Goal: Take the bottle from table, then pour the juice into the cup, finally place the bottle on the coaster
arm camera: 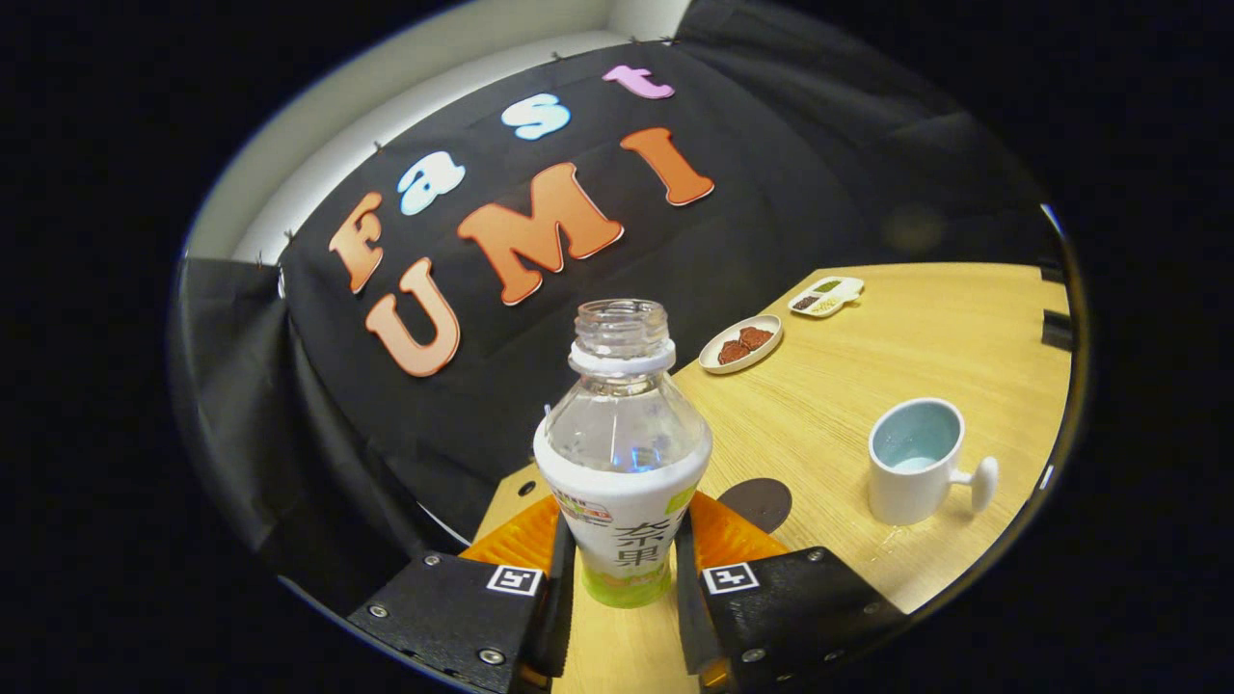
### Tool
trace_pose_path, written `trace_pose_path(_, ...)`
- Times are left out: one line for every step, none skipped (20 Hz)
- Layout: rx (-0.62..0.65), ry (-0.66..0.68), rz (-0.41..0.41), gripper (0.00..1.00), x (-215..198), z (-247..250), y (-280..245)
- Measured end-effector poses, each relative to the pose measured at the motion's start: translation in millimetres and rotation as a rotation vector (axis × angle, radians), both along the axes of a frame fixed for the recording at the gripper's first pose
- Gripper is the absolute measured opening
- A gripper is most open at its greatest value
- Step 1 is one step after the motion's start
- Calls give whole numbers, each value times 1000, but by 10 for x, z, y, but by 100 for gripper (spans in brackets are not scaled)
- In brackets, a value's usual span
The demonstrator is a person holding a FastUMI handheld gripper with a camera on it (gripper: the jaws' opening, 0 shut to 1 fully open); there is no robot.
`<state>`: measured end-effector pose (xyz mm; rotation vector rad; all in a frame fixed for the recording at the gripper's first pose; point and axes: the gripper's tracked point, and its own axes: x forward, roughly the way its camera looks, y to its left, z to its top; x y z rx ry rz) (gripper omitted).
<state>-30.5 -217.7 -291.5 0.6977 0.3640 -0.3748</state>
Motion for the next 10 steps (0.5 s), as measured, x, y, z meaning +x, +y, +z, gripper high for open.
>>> trace_pose_path(40, -20, -15, 46, 20, 12, -16)
trace_pose_path(79, -35, -32, 46, 23, 16, -46)
trace_pose_path(119, -50, -50, 46, 32, -5, -74)
trace_pose_path(155, -62, -70, 46, 39, -23, -95)
trace_pose_path(189, -76, -83, 46, 39, -31, -121)
trace_pose_path(220, -89, -97, 46, 10, -39, -136)
trace_pose_path(245, -98, -108, 46, -38, -46, -151)
trace_pose_path(266, -101, -122, 46, -51, -62, -181)
trace_pose_path(281, -100, -134, 46, -57, -80, -221)
trace_pose_path(294, -99, -148, 46, -75, -94, -258)
